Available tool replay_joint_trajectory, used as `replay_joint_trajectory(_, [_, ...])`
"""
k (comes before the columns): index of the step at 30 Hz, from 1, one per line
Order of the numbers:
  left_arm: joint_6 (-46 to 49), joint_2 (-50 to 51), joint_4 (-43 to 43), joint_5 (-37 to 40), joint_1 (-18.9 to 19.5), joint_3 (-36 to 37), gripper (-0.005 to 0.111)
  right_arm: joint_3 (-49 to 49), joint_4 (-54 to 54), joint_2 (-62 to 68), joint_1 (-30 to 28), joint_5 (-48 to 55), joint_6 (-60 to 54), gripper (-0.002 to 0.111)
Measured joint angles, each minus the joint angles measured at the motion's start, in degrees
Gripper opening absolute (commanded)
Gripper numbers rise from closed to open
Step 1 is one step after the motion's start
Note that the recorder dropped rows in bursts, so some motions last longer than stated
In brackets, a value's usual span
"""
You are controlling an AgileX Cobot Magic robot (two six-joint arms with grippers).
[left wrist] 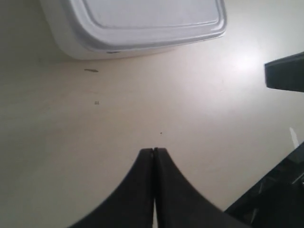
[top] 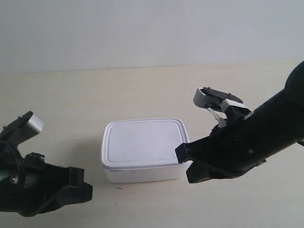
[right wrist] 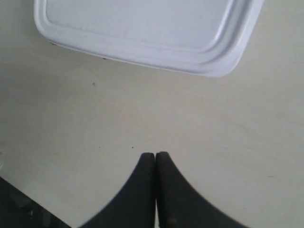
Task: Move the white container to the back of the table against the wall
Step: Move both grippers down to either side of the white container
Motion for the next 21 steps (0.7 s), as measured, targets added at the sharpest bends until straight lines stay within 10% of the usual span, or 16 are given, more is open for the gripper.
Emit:
replay_joint_trajectory(8, [25.17,12.42,-26.3,2.04,0.0,-1.28,0.0,1.17,6.71,5.7,0.0,-6.1,-4.18,0.0])
replay_joint_trajectory(21, [28.01,23.64,-27.86,2.48,0.0,-8.79,0.0,1.17,16.11,13.37,0.0,-6.9,-13.24,0.0])
